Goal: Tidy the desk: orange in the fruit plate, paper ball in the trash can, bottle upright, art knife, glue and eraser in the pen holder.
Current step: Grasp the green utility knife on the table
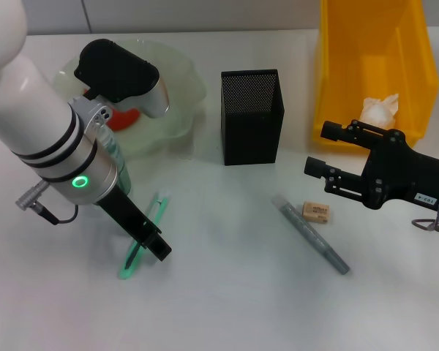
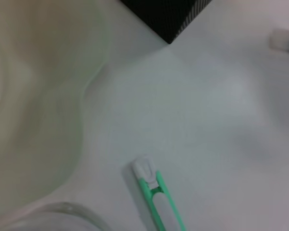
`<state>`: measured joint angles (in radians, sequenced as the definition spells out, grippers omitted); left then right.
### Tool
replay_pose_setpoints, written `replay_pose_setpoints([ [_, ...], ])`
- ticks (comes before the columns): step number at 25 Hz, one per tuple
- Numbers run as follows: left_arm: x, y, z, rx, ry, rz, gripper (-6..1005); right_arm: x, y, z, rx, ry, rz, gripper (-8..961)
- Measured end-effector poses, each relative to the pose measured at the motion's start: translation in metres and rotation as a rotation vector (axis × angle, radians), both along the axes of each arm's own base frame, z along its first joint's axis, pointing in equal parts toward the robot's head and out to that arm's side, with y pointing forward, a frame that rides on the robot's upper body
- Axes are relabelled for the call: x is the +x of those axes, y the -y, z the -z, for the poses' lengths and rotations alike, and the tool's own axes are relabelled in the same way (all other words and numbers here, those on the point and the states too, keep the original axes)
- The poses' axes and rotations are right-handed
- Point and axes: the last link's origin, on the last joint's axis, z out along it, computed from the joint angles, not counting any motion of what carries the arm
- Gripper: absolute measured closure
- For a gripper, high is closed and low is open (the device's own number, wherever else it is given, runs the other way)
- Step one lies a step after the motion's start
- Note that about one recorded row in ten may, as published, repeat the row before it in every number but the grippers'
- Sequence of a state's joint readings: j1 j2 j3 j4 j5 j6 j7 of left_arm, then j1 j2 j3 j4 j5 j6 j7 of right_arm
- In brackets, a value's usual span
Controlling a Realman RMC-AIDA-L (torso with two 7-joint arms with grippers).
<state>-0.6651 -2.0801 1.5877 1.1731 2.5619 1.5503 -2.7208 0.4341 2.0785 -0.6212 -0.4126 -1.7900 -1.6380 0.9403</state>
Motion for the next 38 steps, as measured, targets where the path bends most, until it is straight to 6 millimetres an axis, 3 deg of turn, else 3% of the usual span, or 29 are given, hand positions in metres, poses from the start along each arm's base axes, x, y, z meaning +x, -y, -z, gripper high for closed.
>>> replay_pose_setpoints([
  [21, -0.0027, 0.0003, 0.0034, -0.007, -0.008, 0.002, 332, 0.0006, 0.0003, 0.0001, 0.0, 0.001, 0.002, 267],
  [27, -0.0039, 0.0007, 0.0039, -0.011, -0.01, 0.001, 524, 0.0003, 0.0005, 0.0, 0.0, -0.001, 0.001, 267],
  [38, -0.0063, 0.001, 0.0049, -0.015, -0.015, -0.007, 532, -0.0004, 0.0014, 0.0004, -0.003, -0.005, -0.002, 267],
])
